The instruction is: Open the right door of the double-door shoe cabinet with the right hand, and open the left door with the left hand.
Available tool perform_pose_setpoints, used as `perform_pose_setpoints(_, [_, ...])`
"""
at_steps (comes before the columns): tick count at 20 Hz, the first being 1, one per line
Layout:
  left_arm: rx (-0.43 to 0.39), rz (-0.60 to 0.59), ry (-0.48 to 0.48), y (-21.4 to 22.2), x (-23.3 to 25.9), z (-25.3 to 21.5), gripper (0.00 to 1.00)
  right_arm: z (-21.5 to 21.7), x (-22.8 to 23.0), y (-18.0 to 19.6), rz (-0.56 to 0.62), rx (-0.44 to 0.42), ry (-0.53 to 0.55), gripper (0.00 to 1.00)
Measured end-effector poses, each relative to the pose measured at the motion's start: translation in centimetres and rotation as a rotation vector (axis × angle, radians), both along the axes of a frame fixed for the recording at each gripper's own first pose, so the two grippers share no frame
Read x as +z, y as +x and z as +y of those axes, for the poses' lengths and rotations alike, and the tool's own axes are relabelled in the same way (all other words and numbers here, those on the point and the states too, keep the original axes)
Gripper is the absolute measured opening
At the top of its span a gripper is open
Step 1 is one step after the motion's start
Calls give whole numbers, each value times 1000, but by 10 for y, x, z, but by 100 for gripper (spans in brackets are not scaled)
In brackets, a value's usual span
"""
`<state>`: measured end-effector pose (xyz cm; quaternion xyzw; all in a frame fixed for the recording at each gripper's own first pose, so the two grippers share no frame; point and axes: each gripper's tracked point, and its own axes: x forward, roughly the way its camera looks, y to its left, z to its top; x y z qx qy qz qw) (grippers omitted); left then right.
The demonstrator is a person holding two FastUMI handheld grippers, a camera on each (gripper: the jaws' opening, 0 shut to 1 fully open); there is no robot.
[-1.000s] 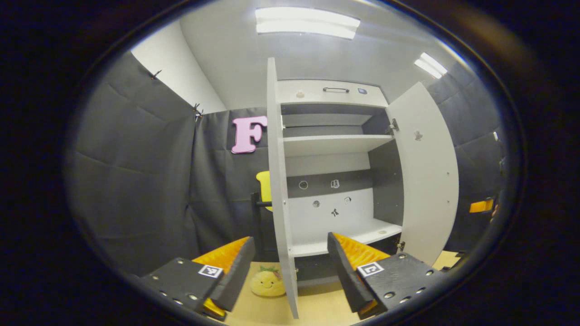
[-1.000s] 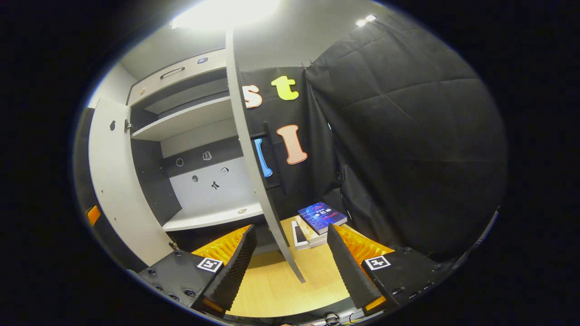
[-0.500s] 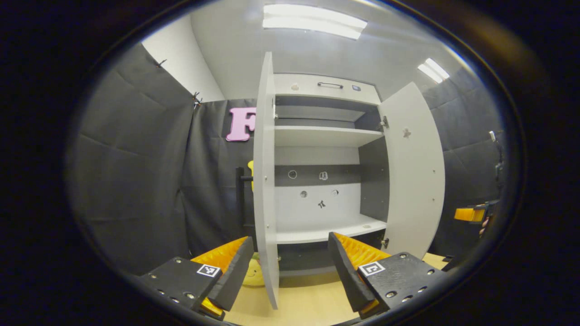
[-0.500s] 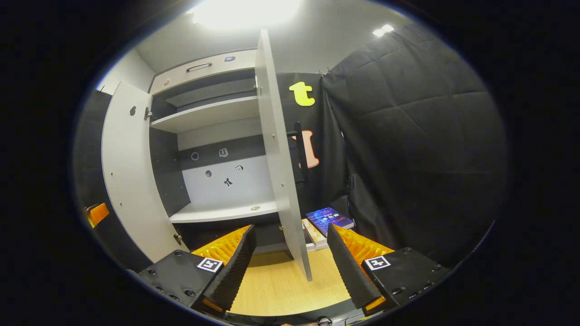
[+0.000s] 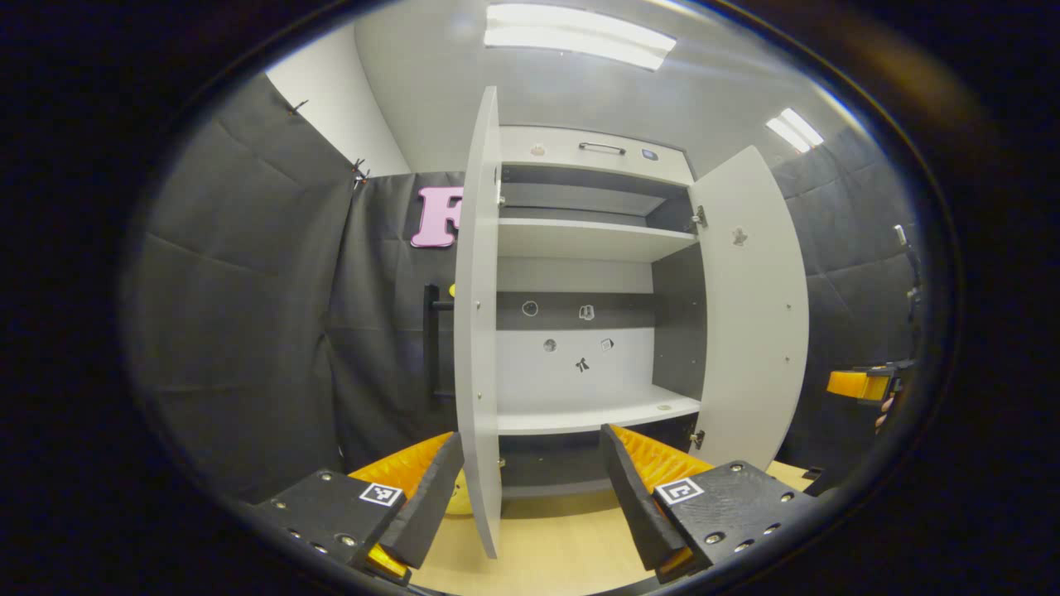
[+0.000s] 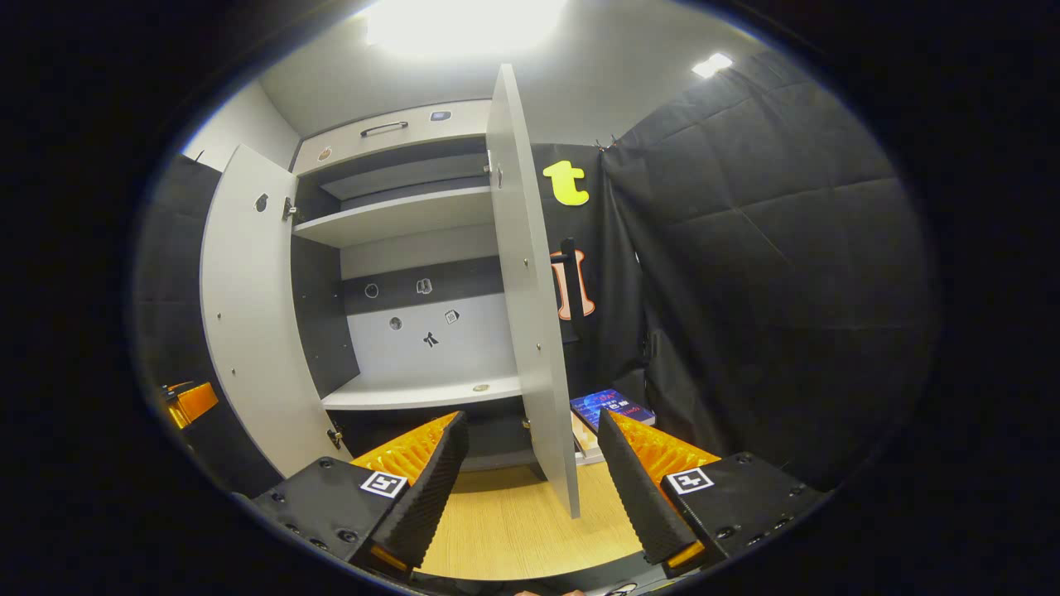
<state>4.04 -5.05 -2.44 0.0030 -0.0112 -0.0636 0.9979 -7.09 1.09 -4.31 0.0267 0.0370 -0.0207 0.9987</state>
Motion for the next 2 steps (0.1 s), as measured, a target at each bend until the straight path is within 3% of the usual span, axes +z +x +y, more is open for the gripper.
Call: perform_pose_setpoints(2, [-7,4,-6,3,-1,-3,94,-2,6,0,-18,-6,-21,92])
